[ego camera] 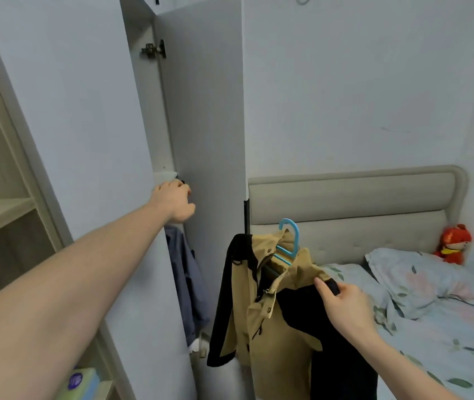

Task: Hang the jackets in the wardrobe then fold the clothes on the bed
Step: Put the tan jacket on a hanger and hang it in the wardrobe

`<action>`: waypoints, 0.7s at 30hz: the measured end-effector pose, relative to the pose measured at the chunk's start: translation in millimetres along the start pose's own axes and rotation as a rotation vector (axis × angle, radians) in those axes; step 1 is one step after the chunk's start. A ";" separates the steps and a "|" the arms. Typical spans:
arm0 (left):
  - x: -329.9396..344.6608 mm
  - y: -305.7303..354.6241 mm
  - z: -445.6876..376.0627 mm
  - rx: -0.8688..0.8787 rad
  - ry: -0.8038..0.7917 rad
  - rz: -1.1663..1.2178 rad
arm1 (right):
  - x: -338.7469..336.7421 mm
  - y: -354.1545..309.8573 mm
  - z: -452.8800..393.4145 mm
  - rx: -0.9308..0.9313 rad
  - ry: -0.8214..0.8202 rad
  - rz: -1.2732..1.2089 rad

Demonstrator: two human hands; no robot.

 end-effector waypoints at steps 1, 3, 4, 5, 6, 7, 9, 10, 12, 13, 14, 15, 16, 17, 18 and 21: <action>1.8 -5.9 -9.6 -0.015 -0.018 -0.018 | 7.0 -3.9 -8.5 -0.007 -0.015 -0.002; 7.1 -16.8 -31.5 -0.049 -0.054 -0.056 | 25.0 -10.8 -28.3 -0.025 -0.048 0.004; 11.2 -21.8 -43.3 -0.067 -0.072 -0.075 | 35.1 -13.6 -39.1 -0.032 -0.061 0.004; 15.9 -26.5 -54.6 -0.087 -0.091 -0.087 | 45.8 -14.7 -49.9 -0.035 -0.074 0.001; 21.7 -31.1 -66.9 -0.103 -0.110 -0.094 | 56.5 -15.6 -60.0 -0.036 -0.085 0.000; 27.2 -34.4 -78.2 -0.116 -0.128 -0.101 | 67.7 -14.4 -70.4 -0.033 -0.093 0.000; 42.2 -42.1 -102.2 -0.140 -0.167 -0.120 | 91.1 -11.0 -91.3 -0.026 -0.106 0.011; 51.1 -46.8 -115.7 -0.151 -0.183 -0.128 | 103.3 -9.8 -101.8 -0.023 -0.113 0.023; 68.0 -55.5 -143.1 -0.173 -0.207 -0.141 | 127.0 -10.4 -121.1 -0.017 -0.129 0.036; 76.2 -59.6 -156.8 -0.186 -0.218 -0.145 | 138.8 -10.9 -130.4 -0.012 -0.135 0.036; 84.4 -63.2 -170.7 -0.196 -0.229 -0.147 | 149.8 -12.1 -139.1 -0.009 -0.140 0.041; 91.5 -65.7 -183.2 -0.203 -0.237 -0.148 | 161.7 -12.4 -147.3 -0.003 -0.147 0.049; 99.2 -68.2 -196.1 -0.211 -0.244 -0.149 | 174.0 -11.5 -154.5 0.007 -0.156 0.056; 105.8 -70.2 -207.9 -0.218 -0.249 -0.153 | 186.2 -11.0 -160.9 0.022 -0.170 0.057; 112.2 -72.3 -219.2 -0.222 -0.255 -0.152 | 197.9 -11.5 -167.1 0.033 -0.186 0.058; 131.2 -82.6 -244.6 -0.258 -0.285 -0.129 | 234.6 -14.8 -187.6 0.039 -0.251 0.045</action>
Point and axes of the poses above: each hand's wrist, its own z-axis away from the middle knuckle, its own x-axis out of the palm, y = z × x, the point moved 10 cm from there along -z, towards the middle knuckle, and after that the axes turned 4 degrees about y, right-handed, at the moved point
